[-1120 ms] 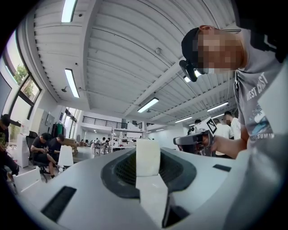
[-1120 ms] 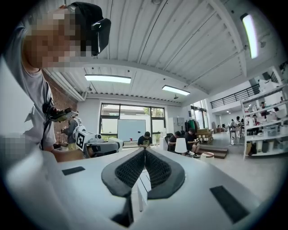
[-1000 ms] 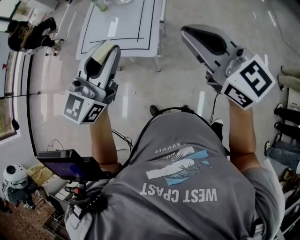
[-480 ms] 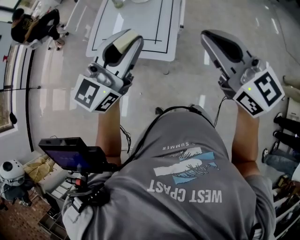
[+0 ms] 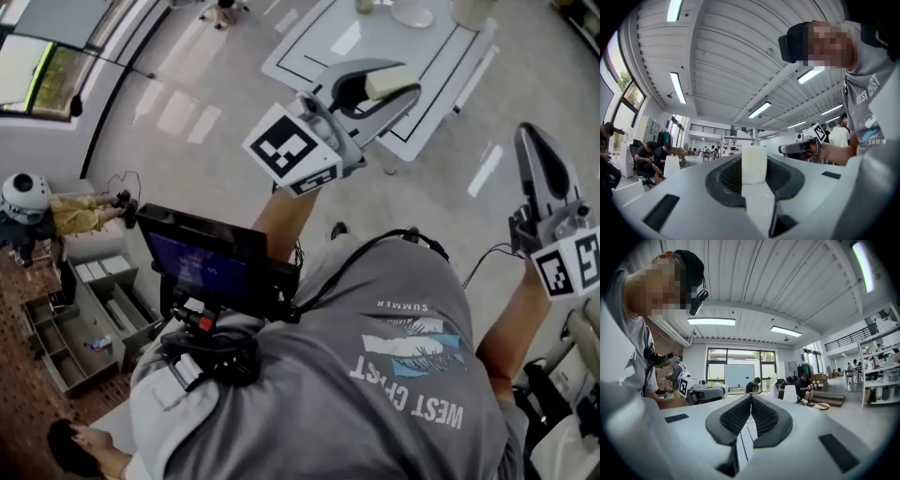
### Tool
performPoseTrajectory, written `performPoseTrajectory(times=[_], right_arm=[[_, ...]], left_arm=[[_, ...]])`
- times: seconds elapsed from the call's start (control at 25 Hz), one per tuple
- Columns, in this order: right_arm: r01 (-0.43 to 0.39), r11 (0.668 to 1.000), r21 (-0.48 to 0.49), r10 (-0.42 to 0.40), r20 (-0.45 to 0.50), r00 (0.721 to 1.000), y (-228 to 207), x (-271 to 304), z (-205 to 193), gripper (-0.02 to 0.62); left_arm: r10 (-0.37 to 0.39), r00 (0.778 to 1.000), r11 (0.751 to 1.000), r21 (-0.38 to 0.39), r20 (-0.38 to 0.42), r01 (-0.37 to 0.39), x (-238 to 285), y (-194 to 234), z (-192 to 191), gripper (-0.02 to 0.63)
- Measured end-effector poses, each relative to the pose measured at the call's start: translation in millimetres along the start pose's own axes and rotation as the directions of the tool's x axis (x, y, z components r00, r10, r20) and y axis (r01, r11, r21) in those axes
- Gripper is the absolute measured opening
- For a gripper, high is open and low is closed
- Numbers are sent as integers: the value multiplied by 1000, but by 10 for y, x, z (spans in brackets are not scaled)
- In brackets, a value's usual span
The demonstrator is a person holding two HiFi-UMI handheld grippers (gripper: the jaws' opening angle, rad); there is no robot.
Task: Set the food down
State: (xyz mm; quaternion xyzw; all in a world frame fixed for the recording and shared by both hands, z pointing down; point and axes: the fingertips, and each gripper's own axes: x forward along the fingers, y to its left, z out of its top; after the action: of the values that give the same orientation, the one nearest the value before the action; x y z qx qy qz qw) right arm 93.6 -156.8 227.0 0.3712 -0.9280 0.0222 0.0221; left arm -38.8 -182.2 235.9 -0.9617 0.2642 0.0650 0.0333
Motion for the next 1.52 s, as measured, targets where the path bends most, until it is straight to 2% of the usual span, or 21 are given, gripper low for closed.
performPoseTrajectory(times=[0.28,0.48,0.8,1.08,1.36,1.52], right_arm=[[-129,991,26,128,35,991,-494,-368,-115,8],[-242,969,50,239,64,969,-523,77,-154,7],[-331,939,93,324,88,942,-473,464,-302,8],[-328,940,98,321,84,943,-474,445,-303,8],[-278,959,61,274,66,959,-494,322,-162,8],[-256,966,36,252,76,965,-75,490,-377,8]], left_arm=[[108,993,994,16,-37,-107,480,-435,-114,104],[229,970,973,39,-80,-227,293,-120,-113,104],[314,941,949,58,-129,-309,42,68,-239,104],[313,940,950,48,-134,-310,18,45,-274,104],[251,964,968,36,-87,-249,159,22,-208,104],[223,973,974,51,-59,-220,-297,114,-360,104]])
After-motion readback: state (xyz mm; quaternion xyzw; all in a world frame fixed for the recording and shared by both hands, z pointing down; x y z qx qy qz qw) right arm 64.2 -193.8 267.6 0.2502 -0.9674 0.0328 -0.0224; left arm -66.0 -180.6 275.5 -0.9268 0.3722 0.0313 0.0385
